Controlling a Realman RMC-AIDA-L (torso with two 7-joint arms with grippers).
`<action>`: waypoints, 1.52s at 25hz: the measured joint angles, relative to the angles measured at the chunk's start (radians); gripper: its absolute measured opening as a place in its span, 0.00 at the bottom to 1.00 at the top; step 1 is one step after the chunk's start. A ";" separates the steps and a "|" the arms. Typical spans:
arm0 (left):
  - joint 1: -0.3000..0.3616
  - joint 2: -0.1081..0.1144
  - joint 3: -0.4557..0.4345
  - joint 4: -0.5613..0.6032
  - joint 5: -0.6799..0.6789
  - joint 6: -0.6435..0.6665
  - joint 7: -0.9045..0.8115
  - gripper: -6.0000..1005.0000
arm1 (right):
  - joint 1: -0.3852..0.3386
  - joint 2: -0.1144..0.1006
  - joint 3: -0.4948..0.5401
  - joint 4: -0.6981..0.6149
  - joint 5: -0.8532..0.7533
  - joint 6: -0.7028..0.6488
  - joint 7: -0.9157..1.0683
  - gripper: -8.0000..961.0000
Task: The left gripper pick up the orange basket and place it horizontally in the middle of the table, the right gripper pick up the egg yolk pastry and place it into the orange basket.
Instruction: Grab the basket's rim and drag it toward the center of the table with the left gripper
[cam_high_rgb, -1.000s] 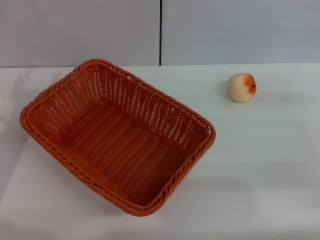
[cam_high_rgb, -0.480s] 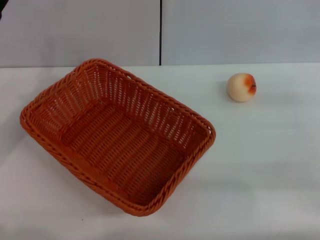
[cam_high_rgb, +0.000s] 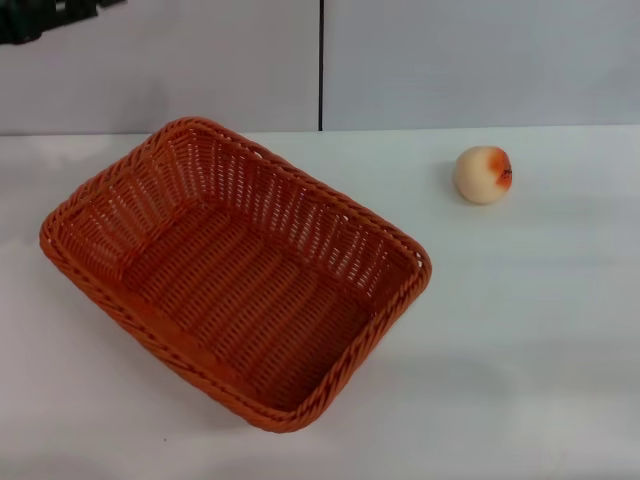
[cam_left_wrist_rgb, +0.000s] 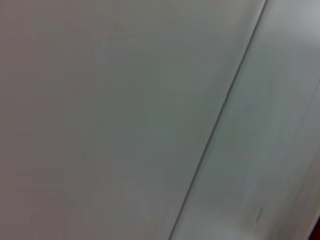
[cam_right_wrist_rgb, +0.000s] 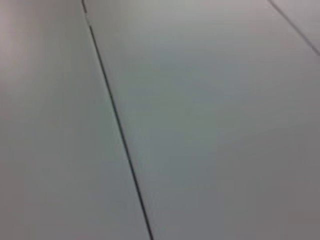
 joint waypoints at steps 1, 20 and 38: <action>-0.003 0.000 -0.017 0.027 0.053 0.005 -0.041 0.81 | -0.002 0.000 0.006 0.000 0.000 0.000 0.000 0.66; -0.142 -0.064 -0.167 0.294 0.851 0.206 -0.371 0.81 | -0.092 -0.005 0.197 -0.050 0.004 0.021 0.103 0.66; -0.247 -0.155 -0.157 0.220 1.170 0.169 -0.367 0.81 | -0.094 -0.004 0.190 -0.047 0.004 0.028 0.112 0.66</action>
